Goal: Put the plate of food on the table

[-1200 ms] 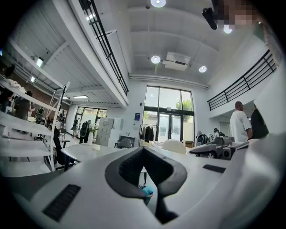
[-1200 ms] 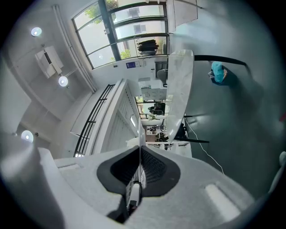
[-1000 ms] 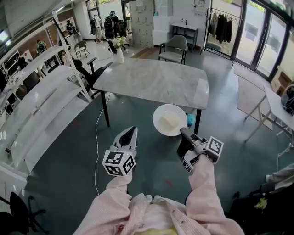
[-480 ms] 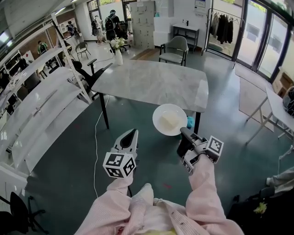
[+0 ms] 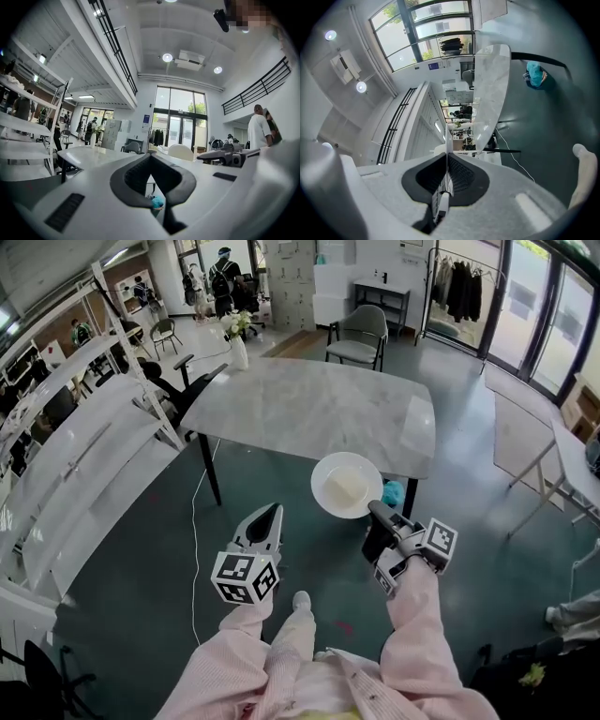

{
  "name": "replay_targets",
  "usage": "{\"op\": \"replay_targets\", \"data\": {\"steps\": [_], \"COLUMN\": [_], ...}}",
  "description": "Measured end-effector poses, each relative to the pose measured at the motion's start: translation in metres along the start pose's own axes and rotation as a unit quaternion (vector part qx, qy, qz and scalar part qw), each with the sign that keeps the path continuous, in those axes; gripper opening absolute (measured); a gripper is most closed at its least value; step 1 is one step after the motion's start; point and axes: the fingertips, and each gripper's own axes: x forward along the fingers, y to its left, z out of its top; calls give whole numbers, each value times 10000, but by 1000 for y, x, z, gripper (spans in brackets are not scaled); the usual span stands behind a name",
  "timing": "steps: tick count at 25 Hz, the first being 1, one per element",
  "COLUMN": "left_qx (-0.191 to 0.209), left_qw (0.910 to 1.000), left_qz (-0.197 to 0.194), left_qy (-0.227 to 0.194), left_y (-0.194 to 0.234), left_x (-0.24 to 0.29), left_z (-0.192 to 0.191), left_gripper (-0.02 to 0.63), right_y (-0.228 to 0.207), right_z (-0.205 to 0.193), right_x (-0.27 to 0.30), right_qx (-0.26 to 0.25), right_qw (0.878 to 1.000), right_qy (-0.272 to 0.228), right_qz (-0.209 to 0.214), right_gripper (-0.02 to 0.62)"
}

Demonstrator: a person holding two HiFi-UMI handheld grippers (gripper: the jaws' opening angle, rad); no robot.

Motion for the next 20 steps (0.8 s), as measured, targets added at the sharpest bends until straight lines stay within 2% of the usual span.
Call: {"op": "replay_targets", "data": {"steps": [14, 20], "left_qx": [-130, -167], "left_qw": [9999, 9998], "left_qz": [-9, -71], "left_qy": [91, 91], "left_y": [120, 154], "left_x": [125, 166], "left_z": [26, 34], "left_gripper": [-8, -8], "right_y": [-19, -27], "right_z": [61, 83], "right_x": [156, 202], "right_qx": [48, 45], "right_qw": [10000, 10000], "right_qy": [-10, -76], "right_qz": [34, 46], "right_gripper": [15, 15]}}
